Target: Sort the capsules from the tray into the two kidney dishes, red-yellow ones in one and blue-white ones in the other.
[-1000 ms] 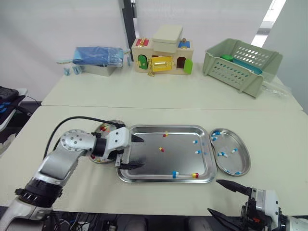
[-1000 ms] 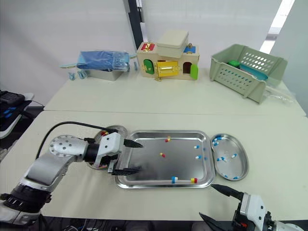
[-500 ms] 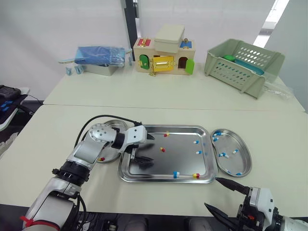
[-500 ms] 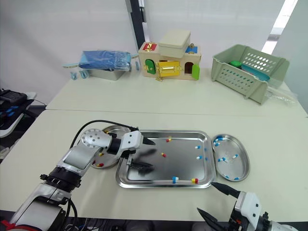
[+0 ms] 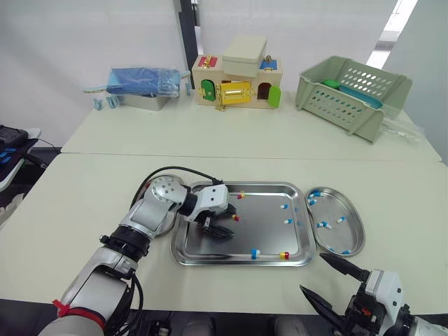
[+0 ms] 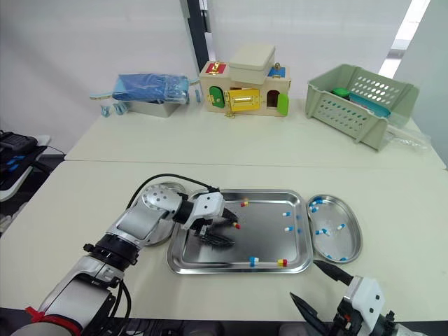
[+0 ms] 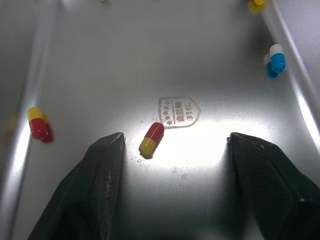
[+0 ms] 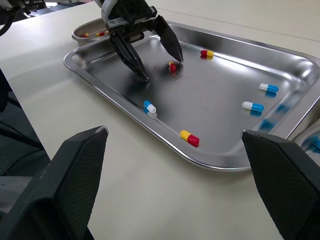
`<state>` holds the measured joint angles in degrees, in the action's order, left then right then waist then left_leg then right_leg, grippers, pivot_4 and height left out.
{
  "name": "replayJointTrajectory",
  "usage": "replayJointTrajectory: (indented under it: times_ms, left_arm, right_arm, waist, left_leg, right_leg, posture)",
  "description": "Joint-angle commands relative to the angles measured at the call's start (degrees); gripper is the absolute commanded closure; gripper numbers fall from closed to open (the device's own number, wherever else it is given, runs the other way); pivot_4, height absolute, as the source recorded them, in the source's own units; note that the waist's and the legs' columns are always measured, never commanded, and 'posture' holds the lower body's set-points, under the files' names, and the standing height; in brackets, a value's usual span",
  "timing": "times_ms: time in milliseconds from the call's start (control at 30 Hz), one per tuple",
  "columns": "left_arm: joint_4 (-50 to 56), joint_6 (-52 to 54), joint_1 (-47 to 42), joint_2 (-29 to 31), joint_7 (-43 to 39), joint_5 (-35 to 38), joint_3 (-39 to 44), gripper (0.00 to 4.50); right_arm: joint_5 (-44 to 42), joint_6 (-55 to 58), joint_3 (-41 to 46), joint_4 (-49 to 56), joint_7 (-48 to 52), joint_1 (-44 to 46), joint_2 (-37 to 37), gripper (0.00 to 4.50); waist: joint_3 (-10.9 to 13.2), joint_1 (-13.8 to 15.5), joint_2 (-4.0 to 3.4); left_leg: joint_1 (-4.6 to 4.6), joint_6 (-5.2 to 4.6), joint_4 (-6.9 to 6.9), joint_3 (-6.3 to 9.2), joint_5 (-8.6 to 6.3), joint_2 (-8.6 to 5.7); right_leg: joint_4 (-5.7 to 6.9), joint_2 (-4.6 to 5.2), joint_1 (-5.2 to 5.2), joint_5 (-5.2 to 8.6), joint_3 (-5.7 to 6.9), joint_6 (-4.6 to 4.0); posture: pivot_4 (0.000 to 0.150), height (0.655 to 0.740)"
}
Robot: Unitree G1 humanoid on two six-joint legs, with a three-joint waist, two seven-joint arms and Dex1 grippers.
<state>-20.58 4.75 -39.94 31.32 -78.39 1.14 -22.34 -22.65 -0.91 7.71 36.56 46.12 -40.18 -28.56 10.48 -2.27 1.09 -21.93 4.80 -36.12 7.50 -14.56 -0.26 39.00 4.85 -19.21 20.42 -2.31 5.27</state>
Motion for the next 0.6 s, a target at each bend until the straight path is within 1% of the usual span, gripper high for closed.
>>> replayJointTrajectory:
  times_ms: [33, 133, 167, 200, 267, 300, 533, 600]
  left_arm:
    - [1.04, 0.89, -0.61, 0.64, -0.73, -1.71, -1.17, 2.21]
    - [0.88, 1.36, -0.82, 0.28, -0.57, -2.30, -1.16, 2.99]
    - [0.62, 1.35, -0.95, 0.20, -0.50, -2.62, -1.23, 3.36]
    - [0.37, 1.26, -1.05, 0.12, -0.39, -2.91, -1.28, 3.58]
    - [0.18, 1.31, -1.10, -0.10, -0.23, -3.16, -1.23, 4.28]
    - [0.24, 1.42, -1.05, -0.16, -0.20, -3.24, -1.21, 4.46]
    - [0.94, 1.96, -0.83, -0.12, -0.20, -3.15, -0.97, 4.46]
    - [2.59, 2.83, -0.45, 0.39, -0.65, -2.42, -0.49, 4.46]
  right_arm:
    - [-0.33, -0.11, 0.09, 2.61, -0.33, -1.02, -0.51, 0.00]
    - [-0.39, -0.24, 0.18, 2.56, -0.37, -1.25, -0.59, 0.00]
    - [-0.38, -0.33, 0.19, 2.46, -0.34, -1.23, -0.61, 0.00]
    - [-0.38, -0.37, 0.19, 2.38, -0.31, -1.21, -0.64, 0.00]
    - [-0.33, -0.67, 0.18, 1.84, -0.10, -1.11, -0.65, 0.00]
    - [-0.28, -0.90, 0.20, 1.50, 0.05, -1.09, -0.64, 0.00]
    - [-0.13, -2.30, -0.01, -0.10, 1.23, -1.35, -0.73, 0.00]
    - [-0.26, -2.69, -0.06, -0.32, 1.62, -1.57, -0.82, 0.00]
  waist:
    - [0.00, 0.00, 0.00]
    - [-0.01, 0.00, 0.00]
    - [-0.01, 0.00, 0.00]
    - [-0.01, -0.01, 0.00]
    - [-0.02, -0.01, -0.01]
    - [-0.02, -0.01, -0.01]
    - [-0.03, -0.01, -0.01]
    - [-0.03, -0.01, -0.01]
  left_leg:
    - [0.00, 0.00, 0.00, 0.00, 0.00, 0.00]
    - [0.00, 0.00, 0.00, 0.01, 0.00, 0.00]
    - [0.01, 0.00, -0.01, 0.01, 0.00, 0.00]
    - [0.01, 0.00, -0.01, 0.00, 0.00, 0.00]
    - [0.02, 0.00, 0.00, 0.00, 0.00, 0.00]
    - [0.02, 0.00, -0.01, 0.01, 0.00, 0.00]
    - [0.03, 0.00, 0.00, 0.00, 0.00, 0.00]
    - [0.03, 0.00, -0.01, 0.00, 0.00, 0.00]
  right_leg:
    - [0.00, 0.00, 0.00, 0.00, 0.00, 0.00]
    - [0.00, 0.00, 0.01, 0.00, 0.00, 0.00]
    - [0.00, 0.00, 0.02, 0.00, 0.00, 0.00]
    - [0.00, 0.00, 0.03, 0.00, 0.00, 0.00]
    - [0.00, 0.00, 0.03, 0.00, 0.00, 0.00]
    - [0.00, 0.00, 0.03, 0.00, 0.00, 0.00]
    - [0.00, 0.00, 0.04, 0.00, 0.00, 0.00]
    - [0.00, 0.00, 0.04, 0.00, 0.00, 0.00]
  posture:
    - [0.150, 0.7400]
    - [0.150, 0.7400]
    - [0.150, 0.7400]
    - [0.150, 0.7400]
    - [0.150, 0.7400]
    - [0.150, 0.7400]
    - [0.150, 0.7400]
    - [0.150, 0.7400]
